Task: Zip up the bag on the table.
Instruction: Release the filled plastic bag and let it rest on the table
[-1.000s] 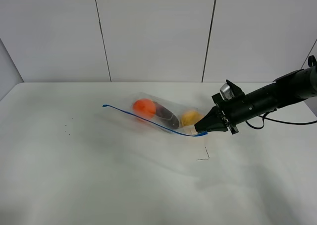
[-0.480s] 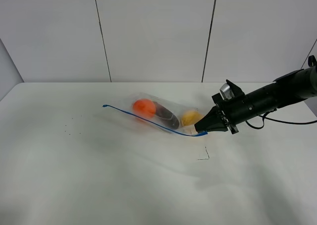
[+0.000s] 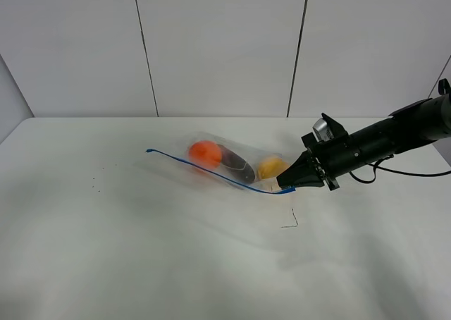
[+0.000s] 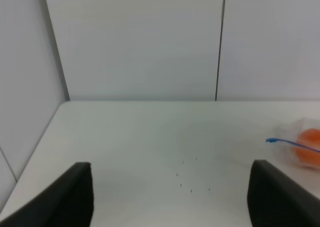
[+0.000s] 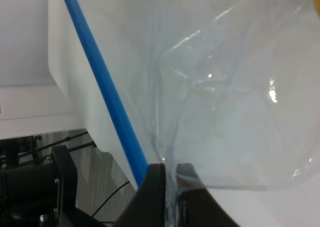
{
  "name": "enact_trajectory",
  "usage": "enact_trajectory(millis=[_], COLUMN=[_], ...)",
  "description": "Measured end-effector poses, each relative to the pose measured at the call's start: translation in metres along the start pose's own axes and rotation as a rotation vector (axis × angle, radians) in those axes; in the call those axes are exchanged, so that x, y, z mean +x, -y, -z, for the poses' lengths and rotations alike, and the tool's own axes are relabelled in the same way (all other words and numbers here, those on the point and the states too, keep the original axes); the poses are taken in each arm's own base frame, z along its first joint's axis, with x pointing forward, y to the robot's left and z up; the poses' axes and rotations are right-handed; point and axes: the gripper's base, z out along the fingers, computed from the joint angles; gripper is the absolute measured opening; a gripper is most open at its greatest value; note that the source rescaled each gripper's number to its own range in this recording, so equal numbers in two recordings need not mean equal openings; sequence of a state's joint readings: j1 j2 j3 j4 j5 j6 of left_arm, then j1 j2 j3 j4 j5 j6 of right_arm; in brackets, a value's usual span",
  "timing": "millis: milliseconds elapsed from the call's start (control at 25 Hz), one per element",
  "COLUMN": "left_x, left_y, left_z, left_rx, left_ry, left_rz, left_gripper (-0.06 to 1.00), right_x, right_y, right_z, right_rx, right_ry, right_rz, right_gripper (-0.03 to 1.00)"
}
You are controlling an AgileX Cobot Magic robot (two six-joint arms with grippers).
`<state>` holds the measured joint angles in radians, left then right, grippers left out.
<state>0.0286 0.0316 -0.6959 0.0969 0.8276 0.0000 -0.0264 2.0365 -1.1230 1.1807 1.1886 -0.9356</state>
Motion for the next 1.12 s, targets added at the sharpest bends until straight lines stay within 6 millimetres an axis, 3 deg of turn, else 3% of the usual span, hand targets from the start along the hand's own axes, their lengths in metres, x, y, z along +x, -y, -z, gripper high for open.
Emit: enact_trajectory(millis=[440,880,1120], left_x=[0.008,0.069,0.072], left_y=[0.004,0.01,0.011], left_z=[0.008,-0.021,-0.022], left_rx=[0.042,0.061,0.065], left_ry=[-0.028,-0.372,-0.386], left_rz=[0.039,0.033,0.035], left_gripper=[0.68,0.67,0.67], right_x=[0.0,0.0,0.0], right_y=[0.0,0.0,0.0], right_z=[0.0,0.0,0.0], right_rx=[0.0,0.0,0.0], right_ry=[0.001,0.001,0.001], right_rz=[0.001,0.004,0.005], right_gripper=[0.0,0.0,0.0])
